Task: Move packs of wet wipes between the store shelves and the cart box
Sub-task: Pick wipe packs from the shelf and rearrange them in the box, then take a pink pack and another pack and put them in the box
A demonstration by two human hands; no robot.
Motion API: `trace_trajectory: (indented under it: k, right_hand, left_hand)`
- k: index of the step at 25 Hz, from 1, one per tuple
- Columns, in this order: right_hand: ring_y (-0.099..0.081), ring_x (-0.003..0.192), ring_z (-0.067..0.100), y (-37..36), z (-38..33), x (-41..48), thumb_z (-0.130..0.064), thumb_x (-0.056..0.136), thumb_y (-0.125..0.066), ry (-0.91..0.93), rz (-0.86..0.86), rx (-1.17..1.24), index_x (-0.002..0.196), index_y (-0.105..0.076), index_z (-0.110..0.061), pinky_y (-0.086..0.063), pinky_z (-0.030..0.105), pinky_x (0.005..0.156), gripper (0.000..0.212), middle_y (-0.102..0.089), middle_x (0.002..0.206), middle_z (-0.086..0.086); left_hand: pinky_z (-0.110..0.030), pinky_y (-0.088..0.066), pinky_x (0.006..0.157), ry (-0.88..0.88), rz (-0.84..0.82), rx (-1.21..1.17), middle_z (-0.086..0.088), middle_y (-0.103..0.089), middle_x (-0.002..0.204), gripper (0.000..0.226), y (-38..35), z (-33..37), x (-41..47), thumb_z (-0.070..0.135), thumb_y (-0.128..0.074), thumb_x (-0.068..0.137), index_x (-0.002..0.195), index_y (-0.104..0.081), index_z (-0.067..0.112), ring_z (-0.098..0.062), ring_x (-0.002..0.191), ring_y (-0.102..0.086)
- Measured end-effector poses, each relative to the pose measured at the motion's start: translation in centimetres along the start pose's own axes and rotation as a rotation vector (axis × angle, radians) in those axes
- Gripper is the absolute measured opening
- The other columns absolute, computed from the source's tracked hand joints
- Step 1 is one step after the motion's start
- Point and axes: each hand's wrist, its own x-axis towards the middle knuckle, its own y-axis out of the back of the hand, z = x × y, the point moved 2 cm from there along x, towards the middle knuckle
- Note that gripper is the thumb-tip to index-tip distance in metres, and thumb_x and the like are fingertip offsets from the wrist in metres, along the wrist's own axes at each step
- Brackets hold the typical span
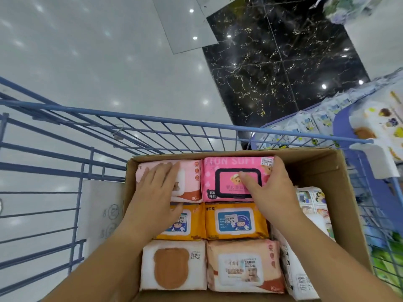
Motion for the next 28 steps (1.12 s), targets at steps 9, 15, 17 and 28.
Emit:
trace_trajectory:
  k: [9,15,17,28]
  right_hand:
    - [-0.064,0.101,0.009,1.3,-0.6,-2.0,-0.046,0.086,-0.074,-0.066,-0.123,0.08,0.125,-0.047,-0.034,-0.055,0.032,0.084,0.049,-0.064,0.114,-0.01]
    - [-0.067,0.097,0.007,3.6,-1.9,-8.0,-0.051,0.096,-0.055,-0.165,-0.197,0.192,0.117,-0.055,-0.033,-0.053,0.029,0.077,0.027,-0.068,0.108,-0.011]
    - [-0.065,0.092,0.001,4.9,-2.6,-10.0,-0.052,0.1,-0.049,-0.22,-0.172,0.264,0.118,-0.055,-0.034,-0.053,0.028,0.077,0.027,-0.068,0.108,-0.012]
    - [-0.046,0.136,0.024,20.1,-3.6,-19.7,-0.043,0.106,-0.039,-0.337,0.225,0.538,0.151,-0.04,-0.021,-0.046,0.029,0.092,0.05,-0.039,0.155,-0.001]
  left_hand:
    - [-0.038,-0.028,0.122,0.273,-0.147,-0.352,0.001,-0.032,0.164,0.082,4.1,1.5,-1.3,0.043,-0.07,0.089,0.159,-0.032,0.022,-0.018,0.149,-0.03]
    - [-0.039,-0.037,0.115,0.64,-0.2,-0.965,0.005,-0.039,0.16,0.073,8.7,7.8,-3.9,0.049,-0.063,0.095,0.157,-0.032,0.027,-0.014,0.141,-0.04]
    - [-0.034,-0.038,0.108,0.624,-0.205,-1.058,0.007,-0.045,0.152,0.059,10.5,10.1,-4.4,0.047,-0.059,0.099,0.151,-0.037,0.032,-0.01,0.131,-0.045]
    - [-0.047,-0.041,0.11,0.258,-0.387,-1.078,0.006,-0.059,0.135,0.048,21.1,26.2,-1.9,0.051,-0.055,0.096,0.137,-0.055,0.027,-0.018,0.125,-0.053]
